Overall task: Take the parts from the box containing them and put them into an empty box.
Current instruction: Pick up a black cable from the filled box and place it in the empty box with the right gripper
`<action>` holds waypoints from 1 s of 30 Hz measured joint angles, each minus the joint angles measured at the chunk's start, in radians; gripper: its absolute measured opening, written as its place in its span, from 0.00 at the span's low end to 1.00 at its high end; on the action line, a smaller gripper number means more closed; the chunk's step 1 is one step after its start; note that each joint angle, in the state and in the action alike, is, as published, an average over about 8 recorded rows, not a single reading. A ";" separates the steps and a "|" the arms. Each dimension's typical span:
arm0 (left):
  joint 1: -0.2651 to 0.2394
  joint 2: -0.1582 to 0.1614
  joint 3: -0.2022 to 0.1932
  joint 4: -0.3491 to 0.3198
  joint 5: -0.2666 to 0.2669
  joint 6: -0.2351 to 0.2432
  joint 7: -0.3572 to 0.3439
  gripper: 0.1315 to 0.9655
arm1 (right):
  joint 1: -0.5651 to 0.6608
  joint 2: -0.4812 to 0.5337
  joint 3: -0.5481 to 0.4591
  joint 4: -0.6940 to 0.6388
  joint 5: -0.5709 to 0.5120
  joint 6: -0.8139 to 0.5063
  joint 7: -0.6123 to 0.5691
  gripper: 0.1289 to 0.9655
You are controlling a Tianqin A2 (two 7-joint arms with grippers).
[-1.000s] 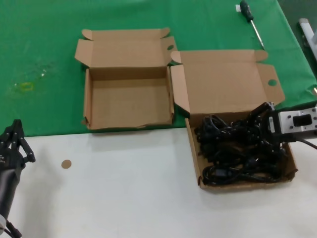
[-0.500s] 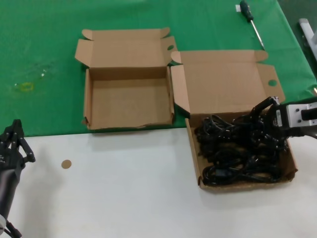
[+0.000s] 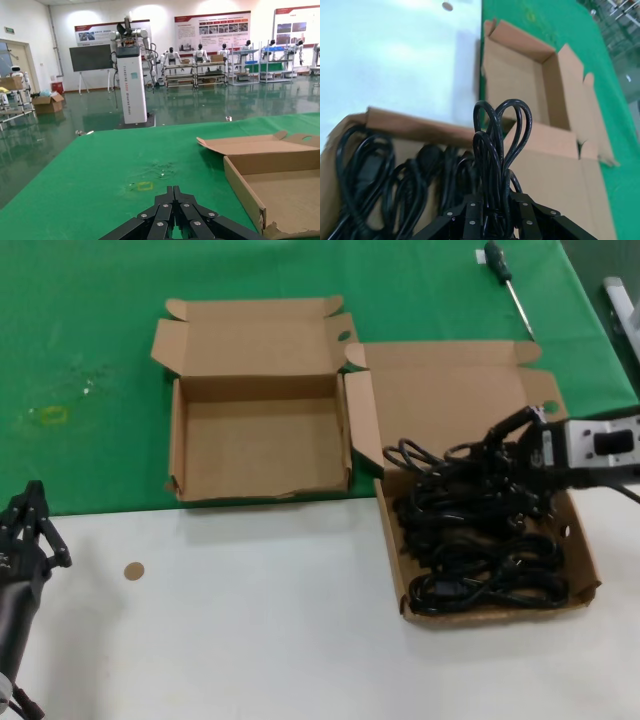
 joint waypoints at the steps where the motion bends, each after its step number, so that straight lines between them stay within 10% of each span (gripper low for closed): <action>1: 0.000 0.000 0.000 0.000 0.000 0.000 0.000 0.02 | 0.005 -0.006 -0.001 0.001 -0.002 0.002 0.003 0.11; 30: 0.000 0.000 0.000 0.000 0.000 0.000 0.000 0.02 | 0.164 -0.281 -0.122 -0.113 -0.119 0.076 0.018 0.11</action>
